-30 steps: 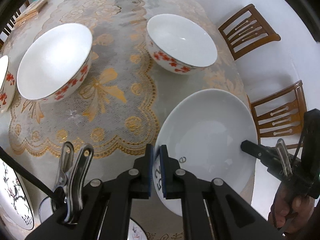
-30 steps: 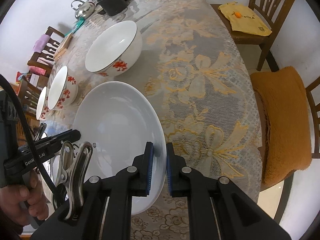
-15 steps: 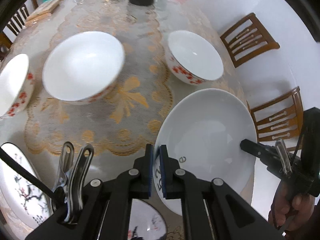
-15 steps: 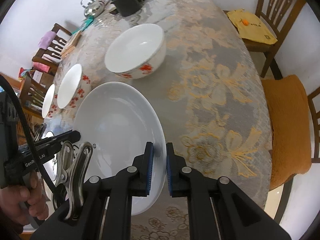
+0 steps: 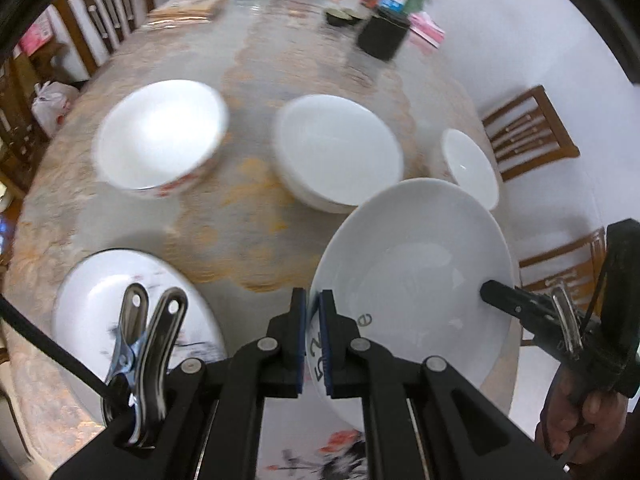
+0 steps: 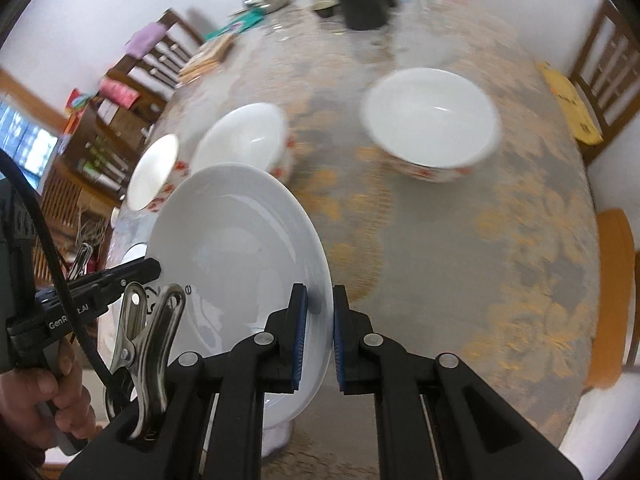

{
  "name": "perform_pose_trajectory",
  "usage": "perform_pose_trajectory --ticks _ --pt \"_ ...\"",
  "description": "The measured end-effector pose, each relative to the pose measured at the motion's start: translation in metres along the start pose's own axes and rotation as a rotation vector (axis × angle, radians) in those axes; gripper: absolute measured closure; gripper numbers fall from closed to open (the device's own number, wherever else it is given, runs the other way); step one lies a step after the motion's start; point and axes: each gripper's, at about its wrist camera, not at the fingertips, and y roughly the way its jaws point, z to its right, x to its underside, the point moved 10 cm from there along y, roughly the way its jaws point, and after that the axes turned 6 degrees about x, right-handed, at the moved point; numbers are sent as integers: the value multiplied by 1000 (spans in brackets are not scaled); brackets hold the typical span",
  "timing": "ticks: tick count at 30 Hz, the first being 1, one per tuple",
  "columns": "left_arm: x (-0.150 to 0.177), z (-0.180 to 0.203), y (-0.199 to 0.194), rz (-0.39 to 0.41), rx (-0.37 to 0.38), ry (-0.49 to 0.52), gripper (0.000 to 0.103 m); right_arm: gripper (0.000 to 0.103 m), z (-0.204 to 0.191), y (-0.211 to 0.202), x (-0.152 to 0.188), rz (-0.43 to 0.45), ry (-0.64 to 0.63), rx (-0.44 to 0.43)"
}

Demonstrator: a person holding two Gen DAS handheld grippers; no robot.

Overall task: Organize plates and bowls
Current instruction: 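Lift the plain white plate with the right gripper toward the bird-painted plate, then lower the plain white plate onto the bird-painted plate, open the right gripper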

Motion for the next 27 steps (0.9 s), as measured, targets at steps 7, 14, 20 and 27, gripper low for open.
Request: perform_pose_trajectory --ticks 7,14,20,27 --pt "7 -49 -25 24 -14 -68 98 90 -57 10 -2 -12 -73 -20" --pt "12 -79 -41 43 -15 -113 98 90 -90 15 -4 -21 -119 -21" --pt "19 -100 -49 52 -24 -140 97 90 -109 22 -5 -31 -148 -23" --pt "31 -129 -58 58 -38 -185 97 90 -134 33 -2 -50 -184 -33"
